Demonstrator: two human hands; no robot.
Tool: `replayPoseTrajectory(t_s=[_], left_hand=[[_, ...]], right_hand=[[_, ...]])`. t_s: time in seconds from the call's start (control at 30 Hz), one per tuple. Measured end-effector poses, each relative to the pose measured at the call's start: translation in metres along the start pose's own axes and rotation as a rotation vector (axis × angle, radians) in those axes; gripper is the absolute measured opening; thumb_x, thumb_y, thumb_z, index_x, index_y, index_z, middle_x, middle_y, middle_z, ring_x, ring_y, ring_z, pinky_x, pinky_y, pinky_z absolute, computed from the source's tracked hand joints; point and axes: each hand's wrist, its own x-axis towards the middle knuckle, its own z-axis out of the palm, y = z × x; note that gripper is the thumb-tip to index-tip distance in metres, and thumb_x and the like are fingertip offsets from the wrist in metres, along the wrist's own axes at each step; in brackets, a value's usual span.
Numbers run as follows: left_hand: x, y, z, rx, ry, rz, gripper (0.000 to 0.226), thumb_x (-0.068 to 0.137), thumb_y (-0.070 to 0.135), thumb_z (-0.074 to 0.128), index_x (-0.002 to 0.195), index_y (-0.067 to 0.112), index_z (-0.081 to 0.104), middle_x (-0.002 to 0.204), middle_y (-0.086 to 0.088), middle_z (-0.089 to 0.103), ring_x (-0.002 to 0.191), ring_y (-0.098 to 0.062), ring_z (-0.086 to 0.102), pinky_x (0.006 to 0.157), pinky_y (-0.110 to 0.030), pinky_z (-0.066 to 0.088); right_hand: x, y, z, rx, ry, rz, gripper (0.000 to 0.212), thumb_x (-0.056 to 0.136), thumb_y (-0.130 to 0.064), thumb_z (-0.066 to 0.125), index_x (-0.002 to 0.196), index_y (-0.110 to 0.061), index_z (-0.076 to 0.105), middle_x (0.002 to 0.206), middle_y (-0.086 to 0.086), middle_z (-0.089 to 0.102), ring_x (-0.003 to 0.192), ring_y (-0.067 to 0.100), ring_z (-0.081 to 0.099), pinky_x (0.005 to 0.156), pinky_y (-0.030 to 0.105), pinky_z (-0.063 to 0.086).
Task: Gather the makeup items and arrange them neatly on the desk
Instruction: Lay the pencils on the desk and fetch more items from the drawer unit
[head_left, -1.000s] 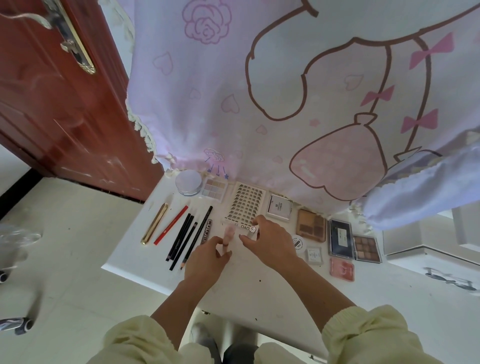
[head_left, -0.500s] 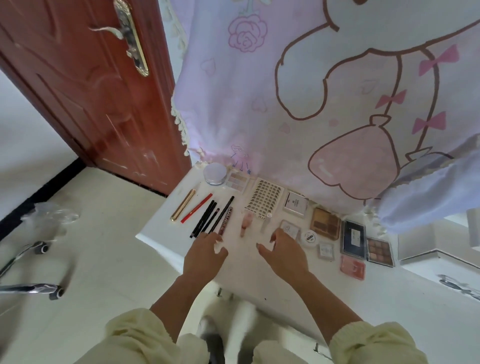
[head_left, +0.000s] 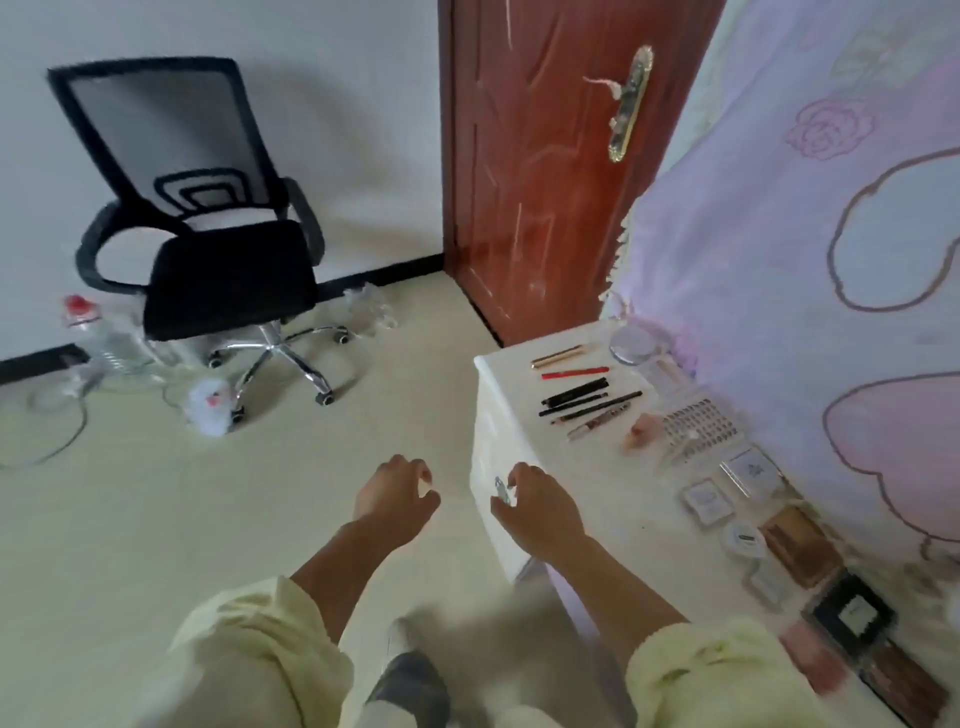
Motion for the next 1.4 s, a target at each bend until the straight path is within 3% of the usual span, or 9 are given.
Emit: replayPoseTrajectory(t_s=[0.17, 0.4, 0.57, 0.8, 1.07, 1.4], left_hand=[[-0.046, -0.069, -0.039, -0.059, 0.117, -0.204, 0.026, 0.089, 0.032, 0.057, 0.113, 0.024, 0.063, 0.123, 0.000, 0.056, 0.117, -0.018, 0.052, 0.089, -0.029, 0.045], [-0.131, -0.195, -0.091, -0.166, 0.339, -0.540, 0.026, 0.090, 0.031, 0.057, 0.114, 0.023, 0.063, 0.121, -0.001, 0.057, 0.114, -0.018, 0.054, 0.087, -0.028, 0.045], [-0.190, -0.289, -0.125, -0.192, 0.440, -0.732, 0.027, 0.090, 0.033, 0.056, 0.114, 0.024, 0.063, 0.122, 0.000, 0.056, 0.113, -0.018, 0.055, 0.085, -0.028, 0.046], [-0.271, -0.452, -0.196, -0.187, 0.498, -0.867, 0.029, 0.091, 0.033, 0.056, 0.117, 0.022, 0.061, 0.126, -0.003, 0.055, 0.116, -0.022, 0.053, 0.089, -0.029, 0.044], [-0.358, -0.614, -0.271, -0.179, 0.582, -1.031, 0.029, 0.091, 0.029, 0.054, 0.116, 0.016, 0.060, 0.120, -0.006, 0.055, 0.106, -0.025, 0.056, 0.083, -0.031, 0.046], [-0.398, -0.828, -0.350, -0.148, 0.685, -1.198, 0.033, 0.091, 0.031, 0.053, 0.121, 0.018, 0.057, 0.120, -0.005, 0.054, 0.110, -0.024, 0.053, 0.074, -0.028, 0.040]], right_hand=[[0.005, -0.078, 0.024, -0.133, -0.133, -0.264, 0.034, 0.095, -0.035, 0.050, 0.116, -0.009, 0.050, 0.119, 0.006, 0.054, 0.112, 0.026, 0.052, 0.089, 0.035, 0.043], [-0.001, -0.238, 0.087, -0.368, -0.292, -0.663, 0.038, 0.095, -0.039, 0.049, 0.122, -0.013, 0.047, 0.130, 0.004, 0.049, 0.124, 0.025, 0.043, 0.100, 0.041, 0.037], [-0.023, -0.354, 0.139, -0.486, -0.349, -0.864, 0.041, 0.093, -0.039, 0.048, 0.124, -0.013, 0.046, 0.131, 0.005, 0.047, 0.124, 0.026, 0.042, 0.099, 0.042, 0.038], [-0.077, -0.547, 0.234, -0.518, -0.393, -1.025, 0.039, 0.094, -0.036, 0.047, 0.125, -0.013, 0.045, 0.133, 0.006, 0.045, 0.124, 0.027, 0.041, 0.100, 0.043, 0.037], [-0.133, -0.727, 0.328, -0.619, -0.389, -1.195, 0.039, 0.096, -0.034, 0.044, 0.129, -0.014, 0.044, 0.135, 0.005, 0.044, 0.127, 0.024, 0.039, 0.100, 0.042, 0.033], [-0.156, -0.959, 0.463, -0.692, -0.380, -1.408, 0.039, 0.095, -0.034, 0.043, 0.127, -0.013, 0.044, 0.133, 0.007, 0.044, 0.127, 0.025, 0.037, 0.098, 0.043, 0.033]])
